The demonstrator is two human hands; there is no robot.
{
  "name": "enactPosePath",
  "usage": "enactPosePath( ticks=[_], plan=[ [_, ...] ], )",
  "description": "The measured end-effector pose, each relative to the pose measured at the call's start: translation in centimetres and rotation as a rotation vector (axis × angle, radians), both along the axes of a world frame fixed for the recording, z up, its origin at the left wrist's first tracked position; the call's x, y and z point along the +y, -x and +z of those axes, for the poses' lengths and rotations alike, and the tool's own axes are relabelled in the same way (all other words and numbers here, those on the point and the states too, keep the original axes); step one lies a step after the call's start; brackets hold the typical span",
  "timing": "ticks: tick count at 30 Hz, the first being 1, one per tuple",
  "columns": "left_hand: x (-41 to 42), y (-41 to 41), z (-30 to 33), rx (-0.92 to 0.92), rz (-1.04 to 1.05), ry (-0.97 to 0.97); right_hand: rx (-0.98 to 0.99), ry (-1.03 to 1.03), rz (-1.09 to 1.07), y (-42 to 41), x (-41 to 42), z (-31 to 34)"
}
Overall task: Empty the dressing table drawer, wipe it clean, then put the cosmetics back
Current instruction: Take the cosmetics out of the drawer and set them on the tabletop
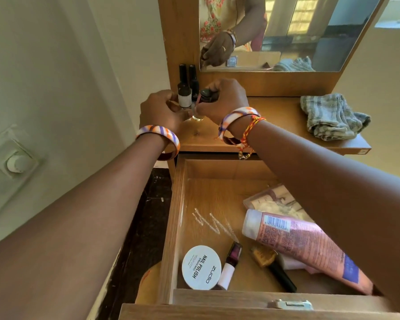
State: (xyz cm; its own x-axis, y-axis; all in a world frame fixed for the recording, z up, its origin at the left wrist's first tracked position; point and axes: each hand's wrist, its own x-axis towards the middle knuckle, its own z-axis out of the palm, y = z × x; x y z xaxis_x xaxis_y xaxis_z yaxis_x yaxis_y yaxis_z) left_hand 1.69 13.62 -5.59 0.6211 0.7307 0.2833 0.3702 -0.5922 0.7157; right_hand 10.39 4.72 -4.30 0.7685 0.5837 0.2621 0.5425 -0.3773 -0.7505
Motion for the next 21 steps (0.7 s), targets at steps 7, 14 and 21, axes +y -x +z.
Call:
enactPosePath(
  ticks=[7, 14, 21],
  plan=[
    [0.9, -0.4, -1.1, -0.004, 0.033, -0.007, -0.003, 0.045, -0.006, -0.5, 1.7, -1.0],
    [1.1, -0.9, -1.8, -0.041, 0.087, 0.013, 0.022, 0.101, -0.004, -0.8, 2.0, -1.5],
    [0.2, 0.3, -1.8, -0.083, 0.121, -0.014, 0.076, 0.065, -0.047, -0.4, 0.0, -1.7]
  ],
)
